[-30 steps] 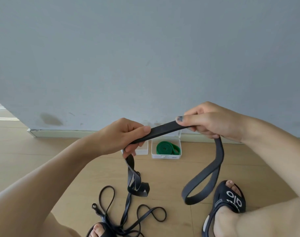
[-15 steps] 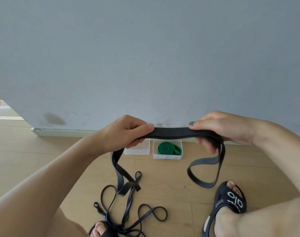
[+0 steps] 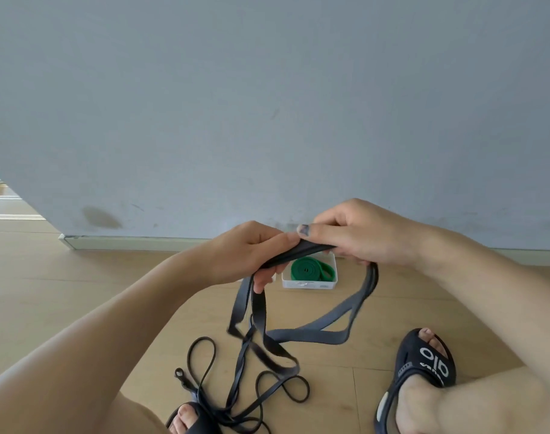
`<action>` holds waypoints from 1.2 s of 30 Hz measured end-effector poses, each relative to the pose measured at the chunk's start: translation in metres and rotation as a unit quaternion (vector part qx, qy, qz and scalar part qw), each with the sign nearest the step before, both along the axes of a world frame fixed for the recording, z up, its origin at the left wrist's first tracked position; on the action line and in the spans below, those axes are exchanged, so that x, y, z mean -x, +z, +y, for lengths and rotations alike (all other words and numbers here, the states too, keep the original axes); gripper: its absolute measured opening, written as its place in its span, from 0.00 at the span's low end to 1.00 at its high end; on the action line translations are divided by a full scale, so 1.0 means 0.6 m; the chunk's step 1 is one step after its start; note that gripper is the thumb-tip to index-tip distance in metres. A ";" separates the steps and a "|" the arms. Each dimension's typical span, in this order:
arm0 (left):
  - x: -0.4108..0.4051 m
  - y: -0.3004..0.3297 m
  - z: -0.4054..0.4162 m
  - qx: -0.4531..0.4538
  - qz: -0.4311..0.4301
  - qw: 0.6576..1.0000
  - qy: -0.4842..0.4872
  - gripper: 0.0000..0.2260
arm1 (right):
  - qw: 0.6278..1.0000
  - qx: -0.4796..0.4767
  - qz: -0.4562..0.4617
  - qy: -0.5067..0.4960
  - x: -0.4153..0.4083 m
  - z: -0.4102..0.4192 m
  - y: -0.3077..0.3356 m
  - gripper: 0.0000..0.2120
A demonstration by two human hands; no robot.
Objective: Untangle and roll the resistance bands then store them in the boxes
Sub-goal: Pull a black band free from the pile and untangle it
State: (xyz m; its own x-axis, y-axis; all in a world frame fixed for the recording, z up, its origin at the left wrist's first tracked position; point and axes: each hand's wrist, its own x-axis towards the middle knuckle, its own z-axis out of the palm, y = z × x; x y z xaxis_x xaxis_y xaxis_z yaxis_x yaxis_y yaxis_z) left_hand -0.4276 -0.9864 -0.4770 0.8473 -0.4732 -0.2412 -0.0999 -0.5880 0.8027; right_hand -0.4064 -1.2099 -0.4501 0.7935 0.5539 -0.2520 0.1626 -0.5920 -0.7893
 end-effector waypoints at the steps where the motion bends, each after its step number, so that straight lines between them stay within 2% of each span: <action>1: -0.003 -0.003 0.008 0.003 0.002 1.000 0.000 0.28 | 1.000 0.005 -0.006 -0.007 -0.003 -0.010 0.004 0.23; 8: -0.014 -0.003 0.038 -0.016 -0.002 1.000 -0.005 0.24 | 0.999 -0.001 -0.001 -0.051 -0.013 -0.067 0.021 0.23; 15: -0.016 0.009 0.040 -0.084 -0.013 0.996 0.002 0.23 | 0.996 0.001 0.014 -0.086 -0.014 -0.103 0.031 0.24; 22: -0.009 0.016 0.024 -0.069 -0.041 0.997 0.011 0.22 | 0.994 0.042 0.076 -0.066 -0.009 -0.102 0.020 0.17; 23: -0.008 0.017 0.022 -0.051 -0.045 0.998 0.010 0.22 | 0.992 0.050 0.098 -0.067 -0.006 -0.094 0.020 0.19; 26: -0.007 0.023 0.012 0.004 -0.053 0.999 0.004 0.21 | 0.988 0.049 0.144 -0.027 0.002 -0.057 0.014 0.31; 30: -0.006 0.021 -0.006 0.002 -0.035 0.999 -0.027 0.22 | 0.993 0.011 0.108 0.036 0.016 0.003 -0.006 0.32; 36: -0.012 0.017 0.002 0.011 0.015 0.999 -0.033 0.21 | 0.999 -0.005 0.046 0.000 0.014 0.004 -0.001 0.24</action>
State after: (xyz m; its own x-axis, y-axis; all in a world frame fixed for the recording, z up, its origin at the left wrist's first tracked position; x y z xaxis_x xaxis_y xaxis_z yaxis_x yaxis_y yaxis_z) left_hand -0.4203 -0.9853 -0.4669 0.8070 -0.5328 -0.2549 -0.1127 -0.5626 0.8190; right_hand -0.4150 -1.2074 -0.4510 0.7676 0.5559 -0.3189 0.0885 -0.5848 -0.8063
